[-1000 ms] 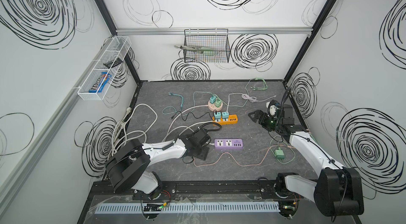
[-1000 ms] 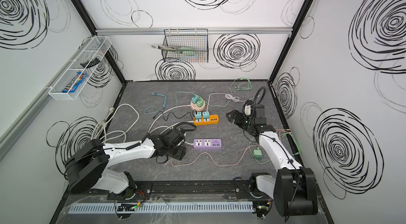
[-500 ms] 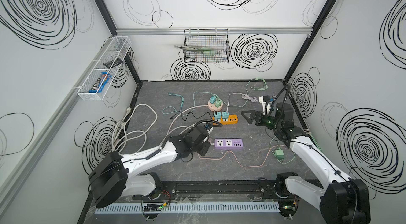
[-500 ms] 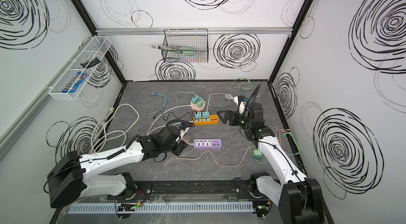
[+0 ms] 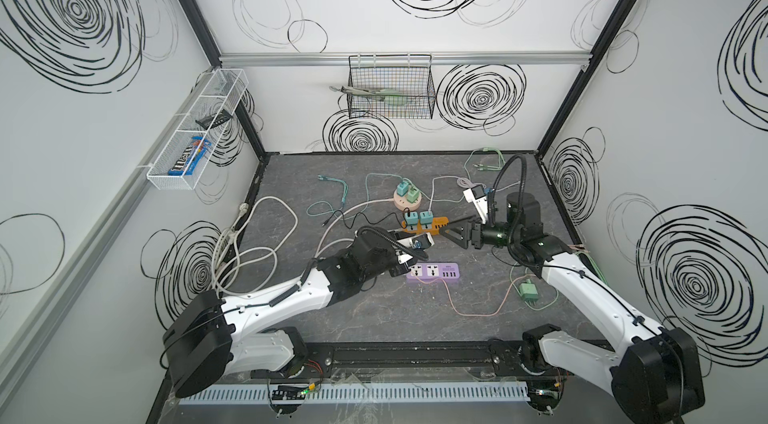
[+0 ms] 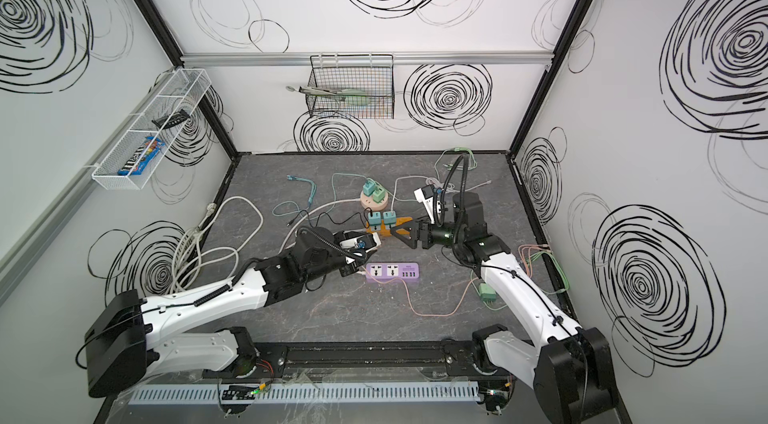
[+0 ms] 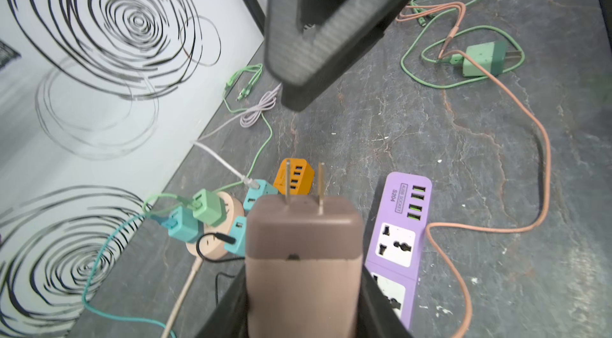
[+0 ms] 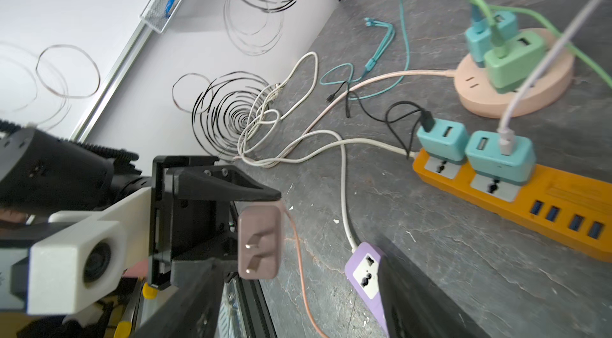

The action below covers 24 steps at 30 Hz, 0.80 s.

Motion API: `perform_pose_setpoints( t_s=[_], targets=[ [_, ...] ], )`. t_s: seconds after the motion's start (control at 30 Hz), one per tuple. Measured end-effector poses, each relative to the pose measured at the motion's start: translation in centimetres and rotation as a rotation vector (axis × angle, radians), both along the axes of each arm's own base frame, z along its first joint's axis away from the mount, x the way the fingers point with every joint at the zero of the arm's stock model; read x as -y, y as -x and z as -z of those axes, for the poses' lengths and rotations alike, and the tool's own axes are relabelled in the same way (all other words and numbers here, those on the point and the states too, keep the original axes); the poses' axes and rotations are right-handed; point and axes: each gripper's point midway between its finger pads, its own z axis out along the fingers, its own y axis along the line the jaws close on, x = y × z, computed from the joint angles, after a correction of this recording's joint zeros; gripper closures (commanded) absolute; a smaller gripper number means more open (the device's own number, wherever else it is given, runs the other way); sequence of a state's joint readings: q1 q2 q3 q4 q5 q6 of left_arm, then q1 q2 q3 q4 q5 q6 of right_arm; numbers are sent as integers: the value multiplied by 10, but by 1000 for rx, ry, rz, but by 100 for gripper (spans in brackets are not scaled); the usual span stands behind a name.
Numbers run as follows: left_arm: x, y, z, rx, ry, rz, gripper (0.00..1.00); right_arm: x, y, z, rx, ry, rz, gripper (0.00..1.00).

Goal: Insert the plug

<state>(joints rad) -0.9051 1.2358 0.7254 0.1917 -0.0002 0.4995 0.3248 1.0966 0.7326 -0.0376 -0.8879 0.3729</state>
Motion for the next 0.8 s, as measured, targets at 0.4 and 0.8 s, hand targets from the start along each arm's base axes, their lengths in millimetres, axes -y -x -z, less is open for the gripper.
perform_pose_setpoints(
  t_s=[0.4,0.8],
  targets=[
    [16,-1,-8,119,-43,70,100,-23,13,3,-19,9,-126,56],
    [18,-8,-12,103,-26,45,25,-25,16,4,-24,37,-155,100]
  ],
)
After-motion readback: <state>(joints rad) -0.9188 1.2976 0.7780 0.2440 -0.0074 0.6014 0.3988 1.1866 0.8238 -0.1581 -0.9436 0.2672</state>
